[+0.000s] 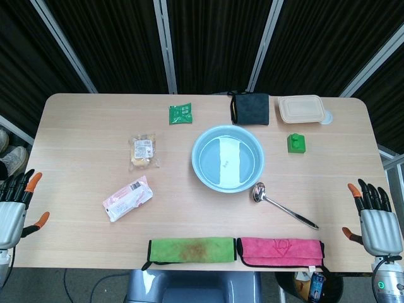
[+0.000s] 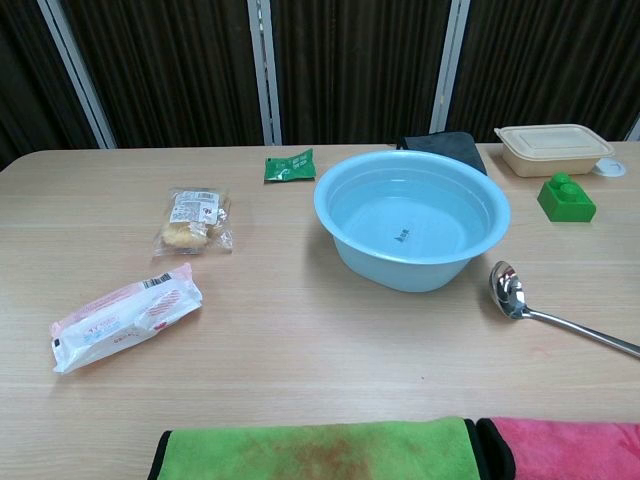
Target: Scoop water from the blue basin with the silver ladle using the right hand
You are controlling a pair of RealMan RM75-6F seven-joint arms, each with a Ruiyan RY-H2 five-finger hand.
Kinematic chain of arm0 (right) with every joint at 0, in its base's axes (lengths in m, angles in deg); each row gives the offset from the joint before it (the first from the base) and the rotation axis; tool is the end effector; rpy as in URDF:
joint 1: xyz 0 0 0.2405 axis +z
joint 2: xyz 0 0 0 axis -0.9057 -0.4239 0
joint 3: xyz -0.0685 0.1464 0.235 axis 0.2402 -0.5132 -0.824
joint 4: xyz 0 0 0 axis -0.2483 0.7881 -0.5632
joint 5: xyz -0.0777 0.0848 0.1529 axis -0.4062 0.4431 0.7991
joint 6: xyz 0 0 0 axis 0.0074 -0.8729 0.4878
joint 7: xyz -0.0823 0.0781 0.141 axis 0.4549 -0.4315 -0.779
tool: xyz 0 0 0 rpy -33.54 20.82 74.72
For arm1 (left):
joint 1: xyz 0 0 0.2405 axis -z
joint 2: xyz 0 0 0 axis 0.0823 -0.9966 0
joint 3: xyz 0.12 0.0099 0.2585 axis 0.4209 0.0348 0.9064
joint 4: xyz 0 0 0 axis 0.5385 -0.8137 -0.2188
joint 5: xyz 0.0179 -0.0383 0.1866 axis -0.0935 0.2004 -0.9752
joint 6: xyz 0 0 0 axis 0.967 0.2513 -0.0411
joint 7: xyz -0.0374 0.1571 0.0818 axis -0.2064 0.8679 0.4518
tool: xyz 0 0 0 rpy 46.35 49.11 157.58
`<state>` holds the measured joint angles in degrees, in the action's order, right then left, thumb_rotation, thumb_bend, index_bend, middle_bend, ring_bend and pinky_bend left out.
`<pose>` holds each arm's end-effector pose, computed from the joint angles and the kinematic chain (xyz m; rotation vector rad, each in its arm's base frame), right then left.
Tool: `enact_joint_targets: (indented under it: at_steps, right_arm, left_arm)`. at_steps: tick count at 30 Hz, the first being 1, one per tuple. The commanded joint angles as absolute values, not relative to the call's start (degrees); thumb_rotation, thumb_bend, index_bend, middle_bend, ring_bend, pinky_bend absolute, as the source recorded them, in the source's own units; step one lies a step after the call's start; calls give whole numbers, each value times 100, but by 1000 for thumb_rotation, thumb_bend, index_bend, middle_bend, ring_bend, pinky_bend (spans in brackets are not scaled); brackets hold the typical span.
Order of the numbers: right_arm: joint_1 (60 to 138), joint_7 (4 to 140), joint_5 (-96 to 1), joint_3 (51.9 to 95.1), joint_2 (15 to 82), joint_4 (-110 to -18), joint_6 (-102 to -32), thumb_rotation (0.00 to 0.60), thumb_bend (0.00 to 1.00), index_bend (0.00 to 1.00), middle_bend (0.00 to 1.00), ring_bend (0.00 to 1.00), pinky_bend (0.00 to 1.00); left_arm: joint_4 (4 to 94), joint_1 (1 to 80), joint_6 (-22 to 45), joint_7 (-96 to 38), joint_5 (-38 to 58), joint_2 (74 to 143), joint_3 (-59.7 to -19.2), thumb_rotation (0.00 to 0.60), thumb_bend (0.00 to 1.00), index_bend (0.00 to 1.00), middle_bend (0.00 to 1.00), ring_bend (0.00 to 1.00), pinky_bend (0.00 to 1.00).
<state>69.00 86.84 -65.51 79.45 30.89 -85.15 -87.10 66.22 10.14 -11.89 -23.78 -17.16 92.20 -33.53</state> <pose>-0.3346 -0.2174 0.1824 1.3613 -0.8384 0.7372 -0.3236 0.2202 0.1768 -1.4284 -0.7880 -0.8878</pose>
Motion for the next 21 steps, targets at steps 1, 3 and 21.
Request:
enact_joint_targets:
  at_steps: [1, 3, 21]
  right_arm:
    - [6935, 8701, -6522, 7945, 3098, -8510, -8632, 600, 17, 0, 0, 0, 0]
    - [6959, 8680, -6510, 7934, 3119, -8492, -8595, 600, 17, 28, 0, 0, 0]
    - [7886, 8390, -6114, 7910, 3203, -8496, -6770, 600, 219, 363, 0, 0, 0]
  left_arm:
    - [6608, 1028, -1171, -2447, -1683, 9209, -3381, 600, 260, 18, 0, 0, 0]
    - [6592, 1045, -1154, -2494, -1671, 9199, -3399, 600, 260, 17, 0, 0, 0]
    - [6392, 1050, -1341, -3055, -1808, 9117, -3463, 600, 259, 16, 0, 0, 0]
